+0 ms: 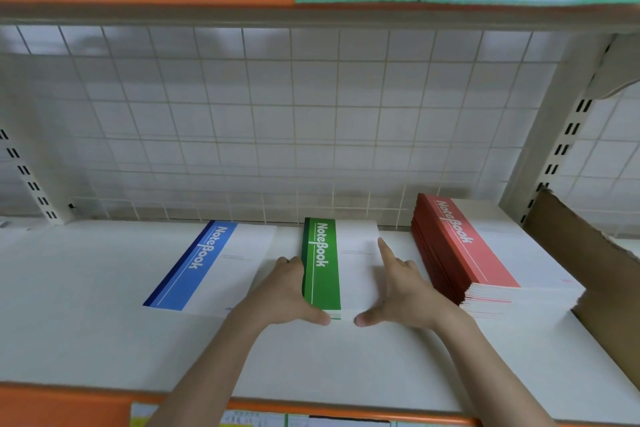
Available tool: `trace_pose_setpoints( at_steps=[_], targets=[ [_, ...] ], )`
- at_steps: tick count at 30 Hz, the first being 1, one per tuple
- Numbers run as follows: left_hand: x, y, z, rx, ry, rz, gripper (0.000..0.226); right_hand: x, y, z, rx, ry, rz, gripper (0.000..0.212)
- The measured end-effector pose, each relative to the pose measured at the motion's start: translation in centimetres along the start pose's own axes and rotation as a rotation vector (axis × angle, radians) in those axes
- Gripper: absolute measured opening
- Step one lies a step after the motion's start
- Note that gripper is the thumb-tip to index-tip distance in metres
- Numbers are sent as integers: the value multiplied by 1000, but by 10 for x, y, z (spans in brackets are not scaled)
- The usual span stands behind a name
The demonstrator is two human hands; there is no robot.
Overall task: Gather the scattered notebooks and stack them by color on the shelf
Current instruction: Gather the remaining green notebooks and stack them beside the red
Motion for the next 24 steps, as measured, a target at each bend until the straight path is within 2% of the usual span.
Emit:
trace_pose_setpoints(
  at_steps=[12, 24],
  targets=[
    [-1, -1, 3, 25, -46, 49, 63, 4, -3, -2, -2, 16, -27, 140],
    [-1, -1, 3, -13, 39, -9, 80, 1, -2, -5, -26, -7, 57, 142]
  ],
)
Point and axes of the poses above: each hand's wrist, its own z-axis away from the middle knuckle, its own y-axis out of the back of the hand, x = y × z, the point moved 1 cm from there along -z, towards the middle knuckle, and after that the axes turned 2 degrees about -x, right-handed, at the moved point
